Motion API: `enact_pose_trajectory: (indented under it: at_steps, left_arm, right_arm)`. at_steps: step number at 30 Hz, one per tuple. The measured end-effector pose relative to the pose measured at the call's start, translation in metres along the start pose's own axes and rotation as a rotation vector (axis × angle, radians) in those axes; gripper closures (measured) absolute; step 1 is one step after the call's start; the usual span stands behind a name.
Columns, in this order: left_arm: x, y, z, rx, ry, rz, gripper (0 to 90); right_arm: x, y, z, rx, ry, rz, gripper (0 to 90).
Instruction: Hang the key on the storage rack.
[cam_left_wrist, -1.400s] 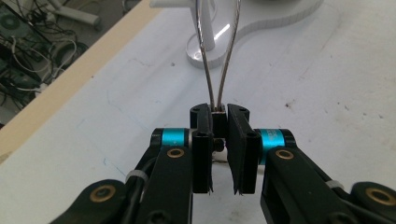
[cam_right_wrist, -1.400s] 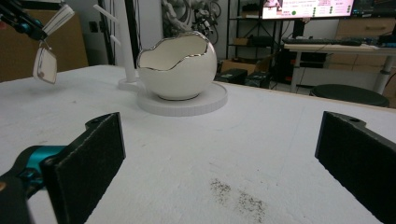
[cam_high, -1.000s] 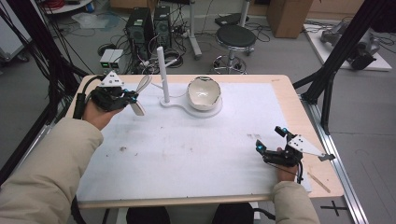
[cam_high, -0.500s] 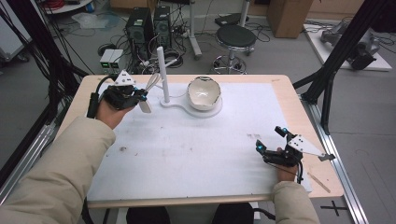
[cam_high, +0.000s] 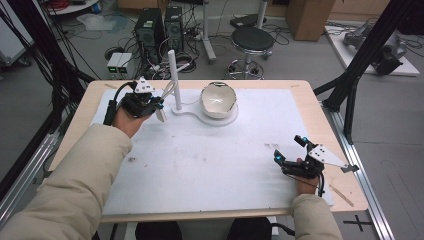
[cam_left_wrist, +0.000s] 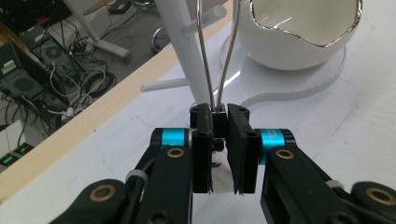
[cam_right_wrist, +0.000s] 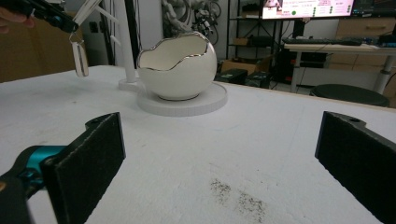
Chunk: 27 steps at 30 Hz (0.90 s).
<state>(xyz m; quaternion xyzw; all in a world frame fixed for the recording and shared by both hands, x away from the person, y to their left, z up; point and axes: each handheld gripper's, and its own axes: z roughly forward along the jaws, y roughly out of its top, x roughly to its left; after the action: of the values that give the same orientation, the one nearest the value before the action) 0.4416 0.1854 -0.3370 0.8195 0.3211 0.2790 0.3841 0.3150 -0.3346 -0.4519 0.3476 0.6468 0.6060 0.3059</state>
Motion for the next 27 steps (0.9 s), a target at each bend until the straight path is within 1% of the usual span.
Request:
enact_pose_trajectory:
  at_steps: [2, 4, 6, 10, 15, 20, 26, 27]
  left_arm:
    - [-0.001, -0.001, 0.003, 0.006, 0.005, -0.002, 80.3]
    - [-0.001, -0.001, 0.008, 0.023, 0.011, 0.005, 80.3]
    - [-0.001, -0.002, 0.010, 0.030, 0.015, 0.007, 80.3]
    - [-0.001, -0.003, 0.016, 0.033, 0.026, 0.004, 80.3]
    - [0.001, -0.005, 0.024, 0.051, 0.037, -0.009, 80.3]
    - [0.001, -0.006, 0.027, 0.056, 0.044, -0.006, 80.2]
    - [0.001, -0.008, 0.031, 0.073, 0.052, -0.005, 80.2]
    - [0.001, -0.008, 0.032, 0.075, 0.052, 0.001, 80.2]
  right_arm:
    - [0.000, 0.000, 0.000, 0.001, 0.001, 0.002, 0.7]
    - [0.000, 0.000, 0.000, 0.000, 0.001, 0.005, 0.7]
    - [0.000, 0.000, 0.000, 0.000, 0.000, 0.002, 0.7]
    - [0.000, 0.000, 0.000, 0.000, 0.000, 0.004, 0.7]
    - [0.000, 0.000, 0.000, 0.001, 0.001, 0.004, 0.7]
    - [0.000, 0.000, 0.000, 0.001, 0.000, 0.008, 0.7]
    - [-0.001, 0.000, 0.000, -0.002, 0.000, 0.000, 0.7]
    - [0.000, 0.000, 0.000, 0.000, -0.001, 0.003, 0.7]
